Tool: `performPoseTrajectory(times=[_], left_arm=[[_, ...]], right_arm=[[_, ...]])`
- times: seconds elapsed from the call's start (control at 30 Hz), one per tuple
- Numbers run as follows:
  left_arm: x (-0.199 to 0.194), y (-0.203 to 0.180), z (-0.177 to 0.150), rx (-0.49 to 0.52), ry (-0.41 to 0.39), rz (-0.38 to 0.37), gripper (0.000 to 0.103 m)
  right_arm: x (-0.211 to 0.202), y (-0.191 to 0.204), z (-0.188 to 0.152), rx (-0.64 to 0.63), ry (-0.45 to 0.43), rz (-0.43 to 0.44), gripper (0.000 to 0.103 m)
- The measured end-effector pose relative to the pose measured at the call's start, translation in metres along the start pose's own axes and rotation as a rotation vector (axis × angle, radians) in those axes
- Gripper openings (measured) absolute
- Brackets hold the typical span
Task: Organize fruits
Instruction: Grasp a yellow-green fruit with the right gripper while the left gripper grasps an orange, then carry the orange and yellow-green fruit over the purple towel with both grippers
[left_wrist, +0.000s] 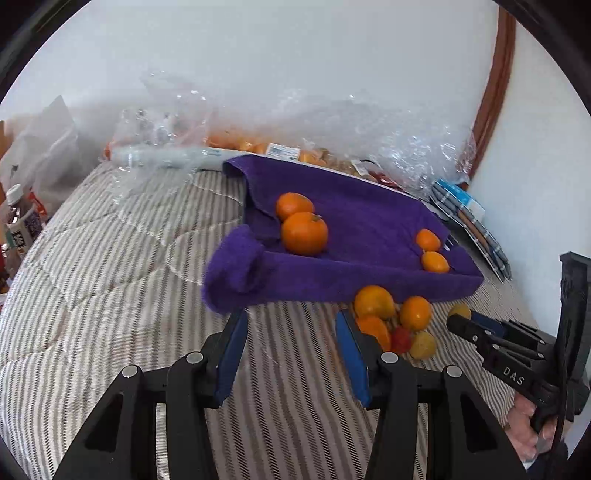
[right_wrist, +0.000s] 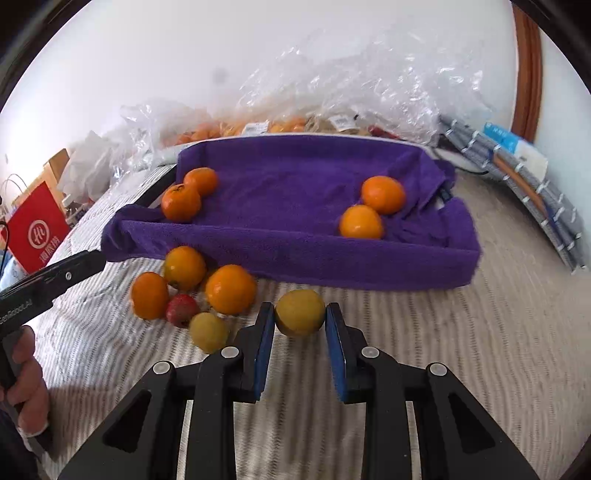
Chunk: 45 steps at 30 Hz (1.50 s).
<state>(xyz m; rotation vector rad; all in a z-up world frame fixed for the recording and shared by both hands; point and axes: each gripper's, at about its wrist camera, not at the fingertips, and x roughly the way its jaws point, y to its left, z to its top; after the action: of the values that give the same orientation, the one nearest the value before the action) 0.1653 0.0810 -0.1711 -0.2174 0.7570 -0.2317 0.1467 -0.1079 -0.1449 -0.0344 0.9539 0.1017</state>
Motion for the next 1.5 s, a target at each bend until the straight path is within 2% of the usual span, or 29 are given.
performPoseTrajectory(times=[0.07, 0.17, 0.33, 0.4, 0.47, 0.53, 0.6, 0.7, 0.77, 0.83, 1.0, 1.3, 1.5], left_arm=[[0.008, -0.012, -0.003, 0.029, 0.049, -0.036, 0.047], [0.005, -0.024, -0.006, 0.039, 0.042, -0.083, 0.047], [0.022, -0.028, -0.001, -0.065, 0.098, -0.148, 0.047], [0.032, -0.03, 0.001, -0.093, 0.124, -0.128, 0.046], [0.036, -0.032, 0.0, -0.082, 0.137, -0.111, 0.03], [0.032, -0.03, -0.003, -0.078, 0.124, -0.116, 0.031], [0.023, -0.024, -0.006, -0.088, 0.082, -0.084, 0.031], [0.009, -0.017, -0.006, -0.092, -0.002, 0.022, 0.031], [0.011, -0.018, -0.006, -0.081, 0.0, 0.091, 0.031], [0.014, -0.018, -0.008, -0.075, 0.026, 0.09, 0.031], [0.027, -0.018, -0.007, -0.07, 0.093, 0.109, 0.031], [0.029, -0.007, -0.007, -0.124, 0.079, 0.055, 0.031], [0.029, -0.005, -0.008, -0.14, 0.075, 0.046, 0.031]], right_arm=[[-0.006, -0.01, -0.003, 0.0, -0.011, -0.012, 0.028], [-0.012, -0.026, -0.008, 0.026, -0.017, -0.002, 0.028], [-0.015, -0.041, -0.011, 0.089, -0.027, 0.06, 0.028], [-0.014, -0.04, -0.01, 0.088, -0.024, 0.059, 0.028], [-0.015, -0.04, -0.01, 0.088, -0.025, 0.056, 0.028], [-0.016, -0.041, -0.011, 0.097, -0.032, 0.061, 0.028], [-0.019, -0.045, -0.012, 0.112, -0.043, 0.078, 0.028], [-0.02, -0.048, -0.012, 0.13, -0.047, 0.074, 0.028], [-0.019, -0.048, -0.012, 0.132, -0.044, 0.069, 0.028], [-0.019, -0.046, -0.012, 0.124, -0.037, 0.057, 0.028], [-0.012, -0.04, -0.01, 0.108, 0.001, -0.035, 0.028], [0.003, -0.031, -0.01, 0.057, 0.079, -0.123, 0.028], [0.004, -0.03, -0.01, 0.049, 0.081, -0.137, 0.028]])
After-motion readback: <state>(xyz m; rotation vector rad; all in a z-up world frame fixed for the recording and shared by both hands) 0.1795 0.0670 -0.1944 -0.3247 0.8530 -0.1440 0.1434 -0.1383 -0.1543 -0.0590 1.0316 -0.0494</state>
